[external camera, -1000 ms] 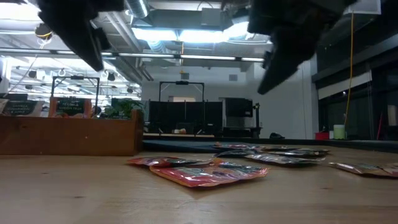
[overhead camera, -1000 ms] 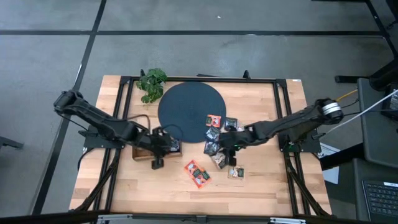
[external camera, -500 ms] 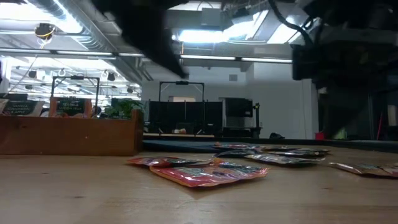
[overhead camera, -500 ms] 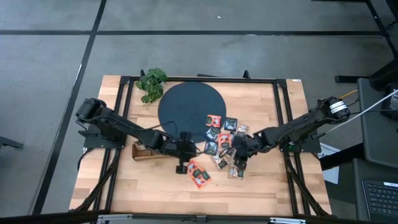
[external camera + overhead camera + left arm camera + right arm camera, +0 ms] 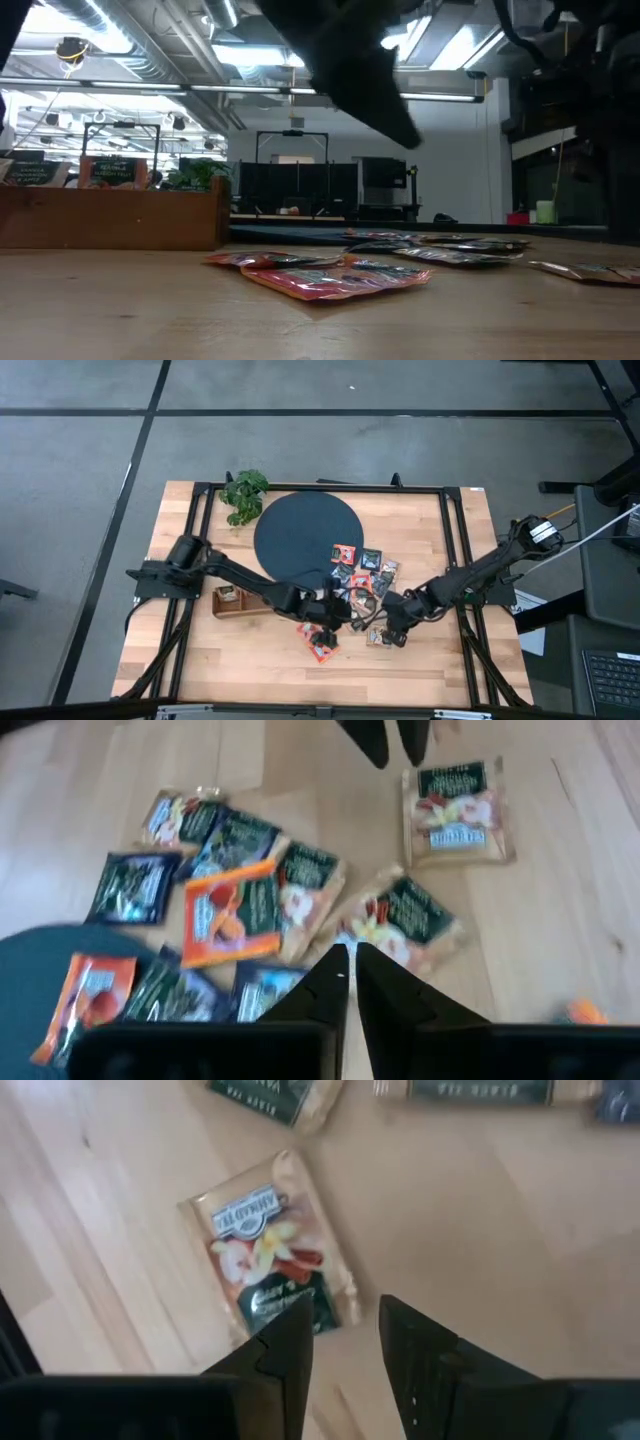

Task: Pick & Place Tea
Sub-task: Put the brown tea bag into the left section of the wooden organizer

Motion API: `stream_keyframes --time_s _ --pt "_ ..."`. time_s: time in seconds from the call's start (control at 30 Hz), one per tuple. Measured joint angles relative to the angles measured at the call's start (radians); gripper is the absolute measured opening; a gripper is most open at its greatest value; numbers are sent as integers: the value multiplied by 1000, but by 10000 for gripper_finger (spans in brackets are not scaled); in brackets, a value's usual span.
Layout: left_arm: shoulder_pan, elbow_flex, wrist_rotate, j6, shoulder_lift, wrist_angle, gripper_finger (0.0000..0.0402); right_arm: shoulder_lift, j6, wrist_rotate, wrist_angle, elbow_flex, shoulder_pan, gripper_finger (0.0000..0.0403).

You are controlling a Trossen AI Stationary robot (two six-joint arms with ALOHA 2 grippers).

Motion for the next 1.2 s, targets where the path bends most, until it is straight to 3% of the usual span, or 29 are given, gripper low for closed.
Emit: stream_keyframes --time_s 0.37,0.6,0.9,1.2 --pt "-4 28 44 55 97 169 4 0 125 1 2 0 77 119" --pt "9 26 46 3 133 114 3 0 143 117 100 1 80 119" --pt "28 26 91 -113 169 30 2 0 47 283 172 2 77 119" --pt "38 31 127 -203 200 -3 3 0 27 305 179 2 44 119"
